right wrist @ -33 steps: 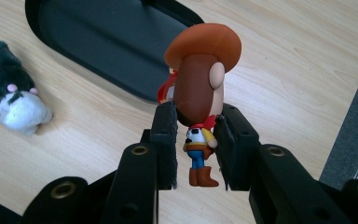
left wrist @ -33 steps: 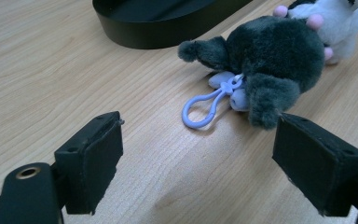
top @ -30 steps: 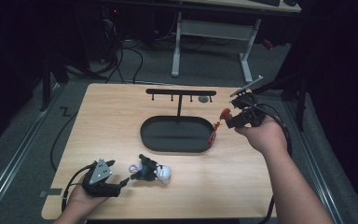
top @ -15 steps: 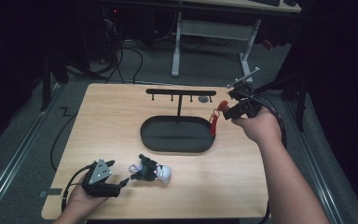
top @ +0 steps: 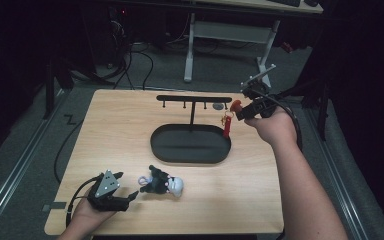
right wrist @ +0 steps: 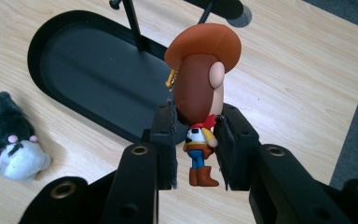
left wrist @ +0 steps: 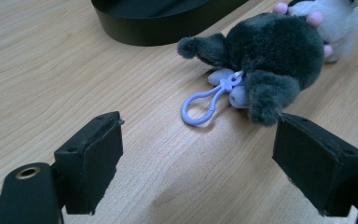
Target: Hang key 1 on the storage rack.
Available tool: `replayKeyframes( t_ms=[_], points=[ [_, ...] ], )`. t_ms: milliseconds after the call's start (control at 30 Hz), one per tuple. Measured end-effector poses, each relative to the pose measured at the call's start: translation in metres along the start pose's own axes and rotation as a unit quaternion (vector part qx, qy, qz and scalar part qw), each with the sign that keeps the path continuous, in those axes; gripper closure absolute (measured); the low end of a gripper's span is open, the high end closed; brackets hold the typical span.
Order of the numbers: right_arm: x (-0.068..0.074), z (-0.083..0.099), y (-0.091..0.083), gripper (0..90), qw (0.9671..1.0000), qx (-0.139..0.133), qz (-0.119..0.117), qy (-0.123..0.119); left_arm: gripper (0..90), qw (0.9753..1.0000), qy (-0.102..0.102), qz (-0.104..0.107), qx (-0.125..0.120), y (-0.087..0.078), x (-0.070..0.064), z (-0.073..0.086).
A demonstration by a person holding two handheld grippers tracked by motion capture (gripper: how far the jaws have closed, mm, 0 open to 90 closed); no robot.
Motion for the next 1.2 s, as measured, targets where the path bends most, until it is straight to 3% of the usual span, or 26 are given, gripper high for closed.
replayKeyframes(
  t_ms=[433, 733, 1200],
  points=[
    [0.0, -0.012, 0.011, 70.7, 1.0, 0.001, -0.001, -0.002, 16.2, 1.0, 0.0, 0.001, 0.002, 0.0, 0.002, 0.0],
    [-0.005, -0.018, 0.015, 70.7, 0.9999, -0.001, 0.011, 0.005, 16.2, 1.0, 0.0, 0.001, 0.001, 0.001, 0.001, 0.0],
    [-0.008, -0.002, 0.041, 70.6, 0.9996, 0.022, 0.011, 0.016, 16.2, 1.0, 0.001, 0.002, 0.002, 0.001, 0.001, 0.0]
  ],
)
Point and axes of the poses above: each handheld gripper's, and its own axes: y roughly forward along the jaws, z roughly out of its underside, x roughly to its left, the point moved 1 cm from there along y, roughly forward along the jaws, and after that the axes turned 4 degrees about -x, right-handed, at the moved point
